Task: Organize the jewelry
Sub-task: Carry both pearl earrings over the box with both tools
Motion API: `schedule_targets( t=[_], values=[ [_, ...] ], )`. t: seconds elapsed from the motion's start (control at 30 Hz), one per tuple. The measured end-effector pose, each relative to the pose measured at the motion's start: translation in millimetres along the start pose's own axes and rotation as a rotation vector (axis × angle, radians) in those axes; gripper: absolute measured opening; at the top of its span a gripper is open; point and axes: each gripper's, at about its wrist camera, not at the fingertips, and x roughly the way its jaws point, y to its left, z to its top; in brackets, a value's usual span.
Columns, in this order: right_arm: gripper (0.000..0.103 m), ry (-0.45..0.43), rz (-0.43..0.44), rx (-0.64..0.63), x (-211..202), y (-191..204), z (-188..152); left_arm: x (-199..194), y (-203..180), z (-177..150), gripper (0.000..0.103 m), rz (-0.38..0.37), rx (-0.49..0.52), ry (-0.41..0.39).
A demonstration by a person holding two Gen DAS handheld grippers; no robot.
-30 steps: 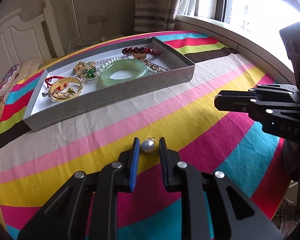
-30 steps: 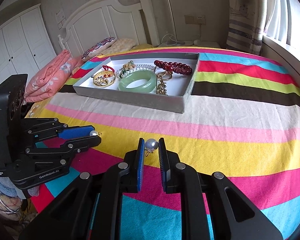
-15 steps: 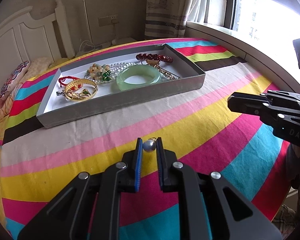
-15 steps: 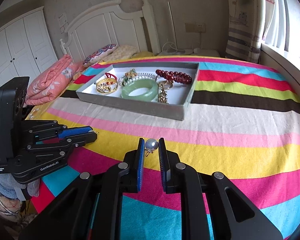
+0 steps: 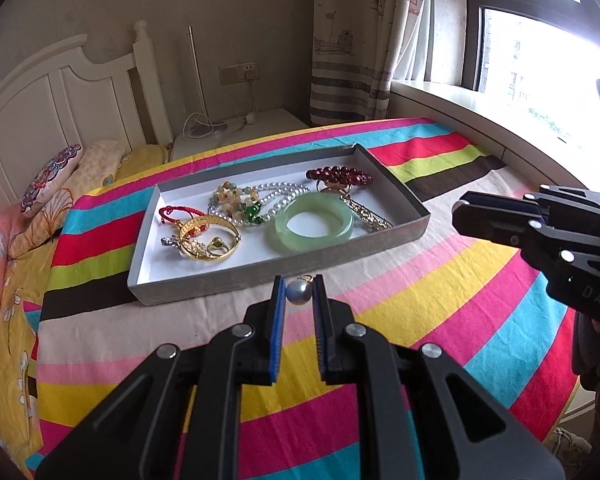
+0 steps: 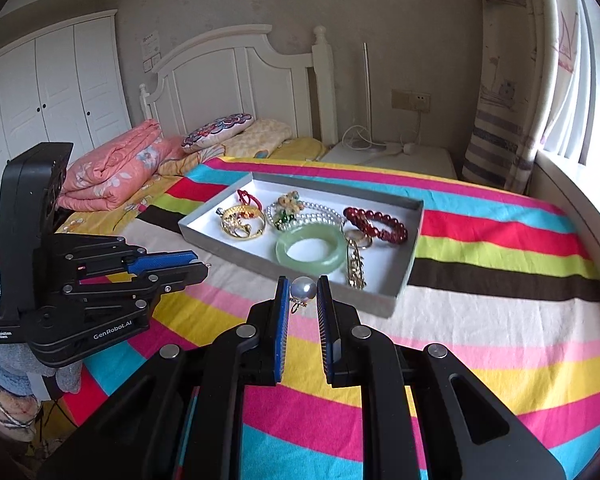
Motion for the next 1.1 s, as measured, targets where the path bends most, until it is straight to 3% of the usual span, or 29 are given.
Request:
schedule_targets(
  t=[0.43,0.77,1.1],
  values=[
    [0.015,-0.03,0.002,-0.012,24,2,29,12,14,34,0.013,0.011,-0.067,-0.054],
    [0.015,-0.054,-0.008,0.048,42,-14,39,31,32,50,0.013,0.008,-0.133,-0.094],
    [0.015,-0.014,-0.032,0.02,65,-16,53,50,31,74,0.013,-0.001,-0.113,-0.09]
  ],
)
